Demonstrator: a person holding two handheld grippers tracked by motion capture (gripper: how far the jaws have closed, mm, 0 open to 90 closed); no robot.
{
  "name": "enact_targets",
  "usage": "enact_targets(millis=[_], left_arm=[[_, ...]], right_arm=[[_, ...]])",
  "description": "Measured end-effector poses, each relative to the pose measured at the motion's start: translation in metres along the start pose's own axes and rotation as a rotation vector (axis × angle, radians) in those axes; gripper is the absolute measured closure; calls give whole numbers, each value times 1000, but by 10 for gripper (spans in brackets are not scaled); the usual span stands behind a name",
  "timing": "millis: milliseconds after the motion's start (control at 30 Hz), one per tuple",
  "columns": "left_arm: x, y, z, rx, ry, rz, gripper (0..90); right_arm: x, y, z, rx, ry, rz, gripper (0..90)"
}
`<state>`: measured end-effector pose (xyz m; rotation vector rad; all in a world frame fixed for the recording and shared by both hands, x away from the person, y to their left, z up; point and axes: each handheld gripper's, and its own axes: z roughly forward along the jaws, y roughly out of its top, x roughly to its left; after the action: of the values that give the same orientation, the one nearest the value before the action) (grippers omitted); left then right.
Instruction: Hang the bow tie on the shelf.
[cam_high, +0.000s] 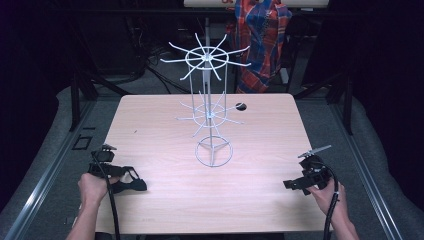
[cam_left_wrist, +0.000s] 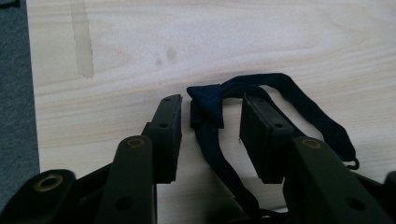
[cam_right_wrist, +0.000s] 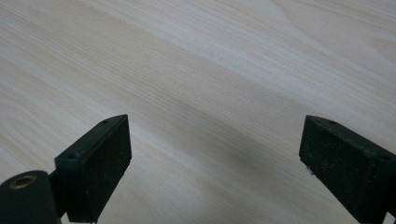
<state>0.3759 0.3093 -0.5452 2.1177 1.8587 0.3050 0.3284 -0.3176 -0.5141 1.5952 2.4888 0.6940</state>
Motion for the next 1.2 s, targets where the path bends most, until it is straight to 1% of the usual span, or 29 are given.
enact_targets(millis=[133,200,400,467,500,600,667,733,767,800,867,900,933,967,1033,1067,1133,1200], left_arm=[[1,0,2,18,0,1,687],[1,0,3,34,3,3,720],[0,0,4,29,-8,8,798],[0,1,4,36,-13,21,828],[0,1,4,36,-13,21,836],[-3,1,3,34,-16,45,851],[-4,2,1,21,-16,57,853],[-5,2,-1,14,-20,61,853],[-6,2,-5,-9,-24,67,853],[-7,2,-6,-20,-28,72,853],[-10,2,-9,-40,-35,83,853],[-10,2,-9,-40,-35,83,853],[-13,2,-12,-57,-44,95,853],[-14,2,-14,-69,-46,101,853],[-16,3,-18,-84,-49,124,852],[-16,3,-18,-84,-49,124,852],[-19,2,-23,-116,-59,138,852],[-22,2,-26,-139,-65,147,851]], right_arm=[[0,-1,0,-4,2,2,106],[0,-1,0,-6,1,4,112],[1,-1,0,-1,2,5,121],[0,-1,1,-5,3,5,121],[0,-1,0,-5,6,2,122],[0,-1,0,-6,-1,8,124],[-1,-1,0,-3,0,5,126],[-1,-1,1,-4,5,6,126],[0,-2,2,-16,3,21,126],[-1,-1,1,-1,4,9,126],[-1,-2,1,-7,-3,9,126],[-1,-2,1,-7,-3,9,126],[-2,-2,0,-11,7,4,126],[-2,-2,-1,-10,3,12,126],[-2,-2,-1,-11,2,11,126],[-2,-2,-1,-11,2,11,126],[-2,-2,-1,-10,4,2,126],[-2,-2,-1,-11,-4,7,126]])
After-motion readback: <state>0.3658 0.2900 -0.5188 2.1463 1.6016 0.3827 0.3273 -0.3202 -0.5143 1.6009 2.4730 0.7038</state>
